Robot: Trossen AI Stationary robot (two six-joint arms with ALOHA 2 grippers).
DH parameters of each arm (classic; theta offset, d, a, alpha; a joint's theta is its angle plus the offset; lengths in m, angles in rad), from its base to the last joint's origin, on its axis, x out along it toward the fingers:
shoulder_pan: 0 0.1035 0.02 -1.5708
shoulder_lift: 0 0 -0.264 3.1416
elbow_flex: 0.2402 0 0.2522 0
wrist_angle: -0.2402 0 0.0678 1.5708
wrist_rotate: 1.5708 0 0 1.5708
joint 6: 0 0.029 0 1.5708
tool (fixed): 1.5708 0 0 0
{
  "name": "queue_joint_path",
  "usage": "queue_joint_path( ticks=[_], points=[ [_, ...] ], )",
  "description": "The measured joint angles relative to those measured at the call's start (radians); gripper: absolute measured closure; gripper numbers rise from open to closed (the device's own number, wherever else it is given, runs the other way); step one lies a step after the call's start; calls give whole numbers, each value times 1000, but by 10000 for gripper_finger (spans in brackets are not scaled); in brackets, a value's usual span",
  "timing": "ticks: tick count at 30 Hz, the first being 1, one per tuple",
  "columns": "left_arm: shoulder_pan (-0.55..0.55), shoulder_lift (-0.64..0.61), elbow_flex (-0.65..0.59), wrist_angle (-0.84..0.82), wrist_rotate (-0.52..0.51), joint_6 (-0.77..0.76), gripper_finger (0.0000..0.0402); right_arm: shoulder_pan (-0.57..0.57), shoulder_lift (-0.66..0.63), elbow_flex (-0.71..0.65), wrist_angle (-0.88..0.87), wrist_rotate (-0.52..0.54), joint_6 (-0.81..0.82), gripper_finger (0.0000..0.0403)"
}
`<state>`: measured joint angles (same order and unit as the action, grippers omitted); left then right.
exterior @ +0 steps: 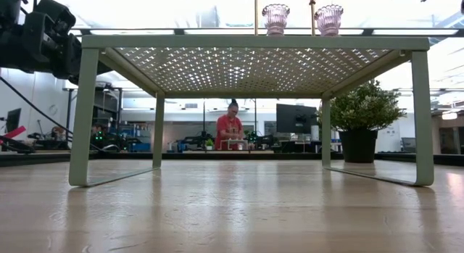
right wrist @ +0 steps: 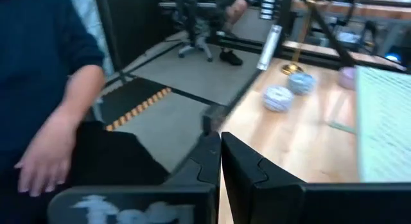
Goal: Pick & Place candle stick holders
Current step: Put the gold candle holder on the shelf
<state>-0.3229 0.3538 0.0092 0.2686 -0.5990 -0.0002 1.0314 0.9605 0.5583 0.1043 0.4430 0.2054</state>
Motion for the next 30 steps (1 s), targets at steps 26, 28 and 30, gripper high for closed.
queue_joint_path(
  ticks=[26,28,30],
  points=[
    [0,0,0,-1,0,0,389,-88,-641,-460,20,-153,-124,394],
    [0,0,0,-1,0,0,389,-88,-678,-479,-7,-150,-119,394],
    [0,0,0,-1,0,0,389,-87,-711,-494,-49,-130,-100,394]
  ],
)
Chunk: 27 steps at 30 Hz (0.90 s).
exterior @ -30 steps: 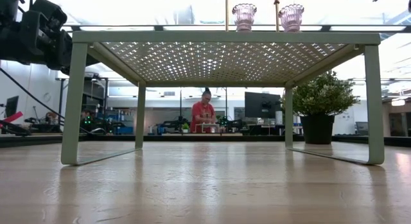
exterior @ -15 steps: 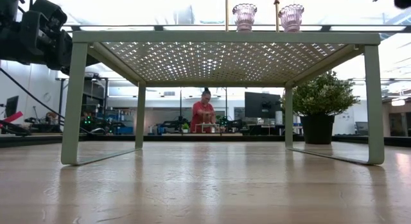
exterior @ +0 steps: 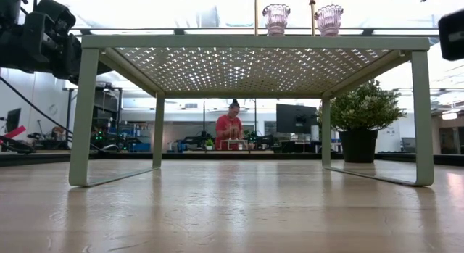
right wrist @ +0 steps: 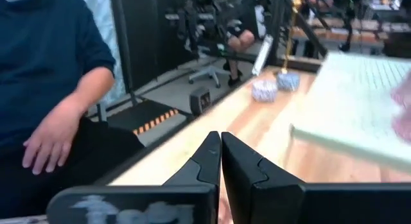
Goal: Pick & Place candle stick holders
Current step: Put the gold candle holder on the shelf
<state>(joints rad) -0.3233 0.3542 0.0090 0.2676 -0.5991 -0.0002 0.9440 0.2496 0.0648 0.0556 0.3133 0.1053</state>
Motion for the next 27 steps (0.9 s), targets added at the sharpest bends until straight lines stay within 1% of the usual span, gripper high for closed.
queue_joint_path(
  ticks=[4,6,13,17,23,27],
  points=[
    [0,0,0,0,0,0,389,0,-55,-29,-78,8,66,394],
    [0,0,0,0,0,0,389,-2,-61,-28,-80,7,71,394],
    [0,0,0,-4,0,0,389,-2,-45,-20,-110,8,23,394],
    [0,0,0,-4,0,0,389,-2,-45,-20,-110,11,-41,394],
    [0,0,0,-7,0,0,389,-3,-45,-20,-109,4,-19,394],
    [0,0,0,-7,0,0,389,-3,-45,-20,-108,3,-53,394]
  ],
)
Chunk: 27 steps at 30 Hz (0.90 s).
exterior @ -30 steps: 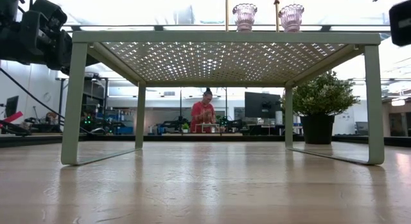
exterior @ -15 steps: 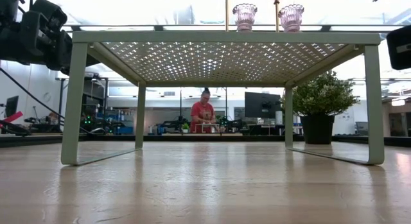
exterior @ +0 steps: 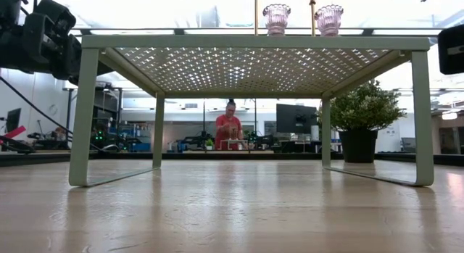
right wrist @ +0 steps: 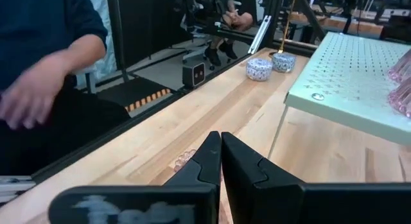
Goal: Pick & Place candle stick holders
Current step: Put the gold candle holder on the shelf
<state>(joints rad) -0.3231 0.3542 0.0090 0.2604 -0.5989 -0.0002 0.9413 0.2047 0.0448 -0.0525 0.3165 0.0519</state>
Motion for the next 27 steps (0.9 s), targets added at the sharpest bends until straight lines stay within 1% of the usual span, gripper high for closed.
queue_joint_path(
  ticks=[25,27],
  points=[
    [0,0,0,8,0,0,389,1,1,0,2,-1,-3,394],
    [0,0,0,32,12,-53,389,1,1,0,2,-1,-2,394]
  ],
)
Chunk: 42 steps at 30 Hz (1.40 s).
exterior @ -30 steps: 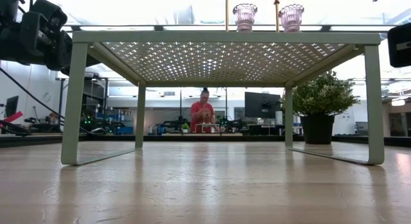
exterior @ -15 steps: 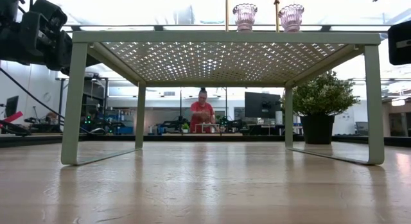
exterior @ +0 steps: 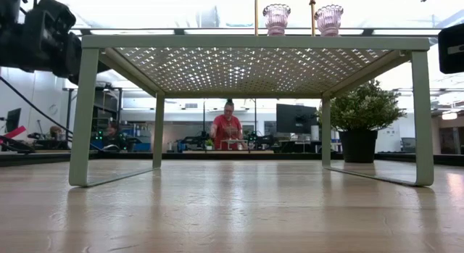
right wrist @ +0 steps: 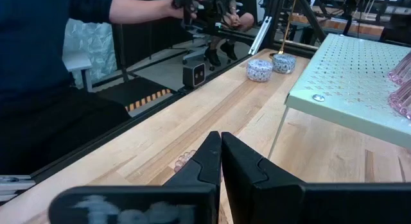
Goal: Pick & Place candle stick holders
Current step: Put the gold candle holder on the shelf
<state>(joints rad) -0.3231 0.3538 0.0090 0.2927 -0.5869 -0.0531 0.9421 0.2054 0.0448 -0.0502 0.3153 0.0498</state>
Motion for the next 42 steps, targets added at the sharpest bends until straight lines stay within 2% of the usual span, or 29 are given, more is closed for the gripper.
queue_joint_path(
  ticks=[4,7,14,18,20,21,23,25,28,31,36,39,42],
  points=[
    [-1,0,0,47,32,-321,389,0,0,0,0,0,0,394],
    [-1,0,0,90,32,-490,389,0,0,0,0,0,0,394],
    [1,0,0,107,2,-678,389,0,0,0,0,-1,2,394],
    [1,2,0,157,-39,-689,389,0,0,0,1,-1,0,394],
    [1,0,5,218,-23,-658,390,0,0,0,0,0,-1,394],
    [2,0,17,233,20,-624,390,0,0,0,1,-1,-1,394],
    [-4,3,77,267,189,-517,390,0,0,0,1,0,1,394],
    [-17,15,155,247,299,-431,390,0,0,0,1,-1,-1,394],
    [-51,65,310,122,325,-302,390,0,0,0,1,0,1,394],
    [-80,147,504,-179,291,-247,390,0,0,0,1,0,0,394],
    [-136,356,831,-648,237,-272,390,0,0,0,2,0,0,394],
    [-174,495,1006,-877,231,-358,390,0,0,0,2,0,0,394],
    [-194,616,1163,-1070,236,-557,390,0,0,0,2,0,0,394]
  ],
)
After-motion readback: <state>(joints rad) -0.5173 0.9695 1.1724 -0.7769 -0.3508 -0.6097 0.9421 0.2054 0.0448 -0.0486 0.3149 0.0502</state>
